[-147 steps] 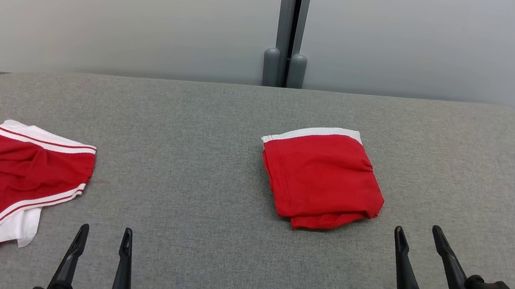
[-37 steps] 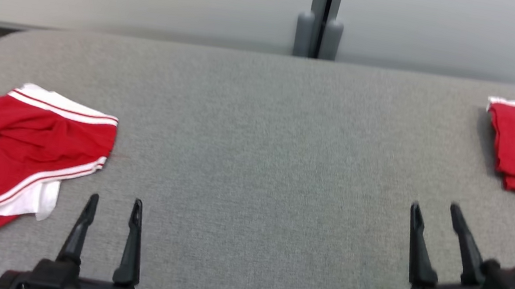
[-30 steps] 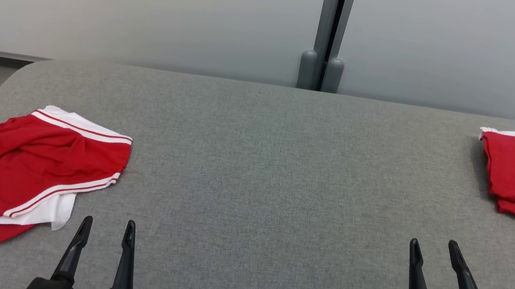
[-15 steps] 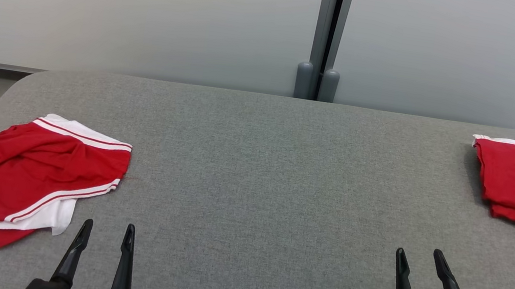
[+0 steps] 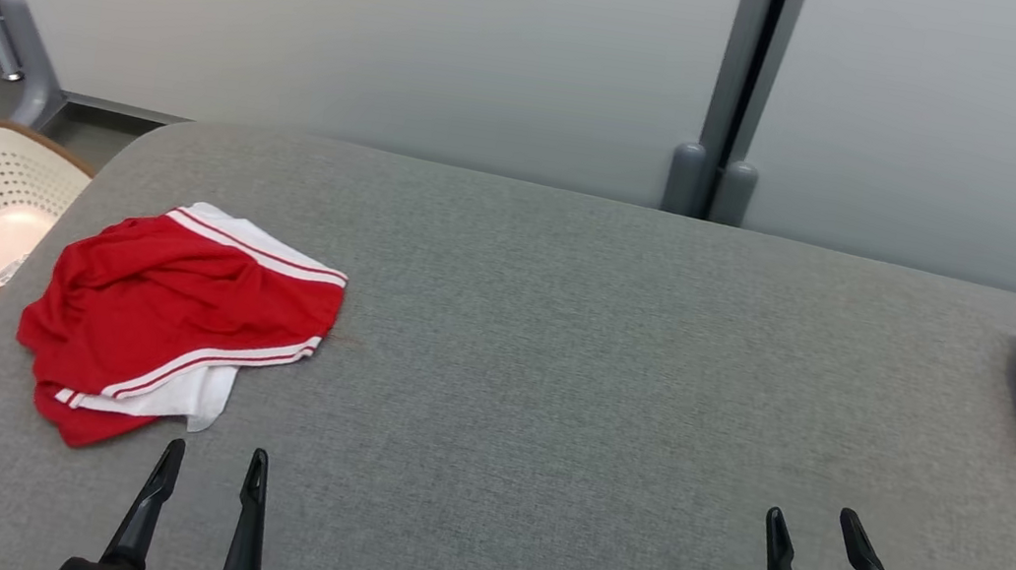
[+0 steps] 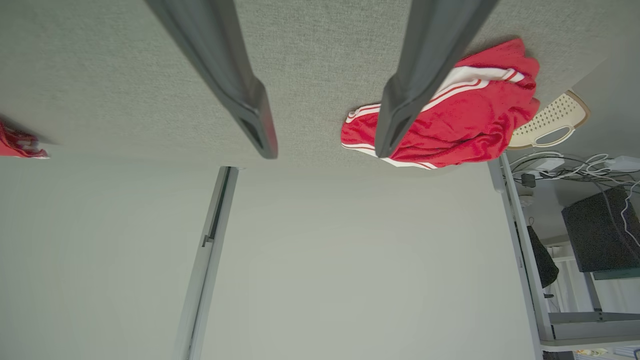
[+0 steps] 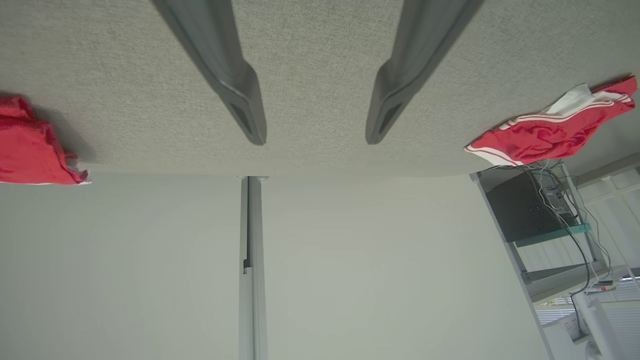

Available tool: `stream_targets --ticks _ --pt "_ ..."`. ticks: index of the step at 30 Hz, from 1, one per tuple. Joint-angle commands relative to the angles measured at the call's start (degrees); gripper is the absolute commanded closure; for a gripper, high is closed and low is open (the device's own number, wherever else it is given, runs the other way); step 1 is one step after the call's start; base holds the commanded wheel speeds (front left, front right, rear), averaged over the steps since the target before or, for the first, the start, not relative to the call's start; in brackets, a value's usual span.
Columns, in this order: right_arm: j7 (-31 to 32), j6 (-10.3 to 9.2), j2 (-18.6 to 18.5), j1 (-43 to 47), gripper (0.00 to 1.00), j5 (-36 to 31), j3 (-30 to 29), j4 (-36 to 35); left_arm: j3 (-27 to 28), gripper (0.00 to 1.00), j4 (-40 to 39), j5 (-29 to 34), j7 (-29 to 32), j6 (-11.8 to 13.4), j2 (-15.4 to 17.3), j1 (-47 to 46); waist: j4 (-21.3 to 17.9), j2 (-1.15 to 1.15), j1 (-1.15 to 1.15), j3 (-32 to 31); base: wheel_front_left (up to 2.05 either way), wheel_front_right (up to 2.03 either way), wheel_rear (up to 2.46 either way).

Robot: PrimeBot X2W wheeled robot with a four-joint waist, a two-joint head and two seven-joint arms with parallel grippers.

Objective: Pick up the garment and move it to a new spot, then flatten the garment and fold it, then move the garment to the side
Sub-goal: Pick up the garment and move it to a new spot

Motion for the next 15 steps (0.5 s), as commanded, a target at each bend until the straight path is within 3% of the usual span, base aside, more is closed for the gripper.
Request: stream_targets --ticks 1,11,15 --pt "-0.1 -0.10 -0.1 0.2 0.00 0.4 0.2 -0.3 0.1 0.00 -0.7 0.2 0.0 0.5 0.2 0.5 3.4 0.00 0.00 -0.2 0.00 0.00 0.00" --pt "-0.1 -0.10 0.8 1.1 0.00 0.8 0.8 0.2 1.1 0.00 -1.8 0.5 0.0 0.6 0.2 2.2 14.8 0.00 0.00 -1.1 0.00 0.00 0.00" --pt "-0.1 -0.10 1.0 0.9 0.00 0.8 1.1 0.7 1.7 0.00 -2.2 0.1 0.0 0.9 0.2 2.9 17.4 0.00 0.00 -0.9 0.00 0.00 0.00"
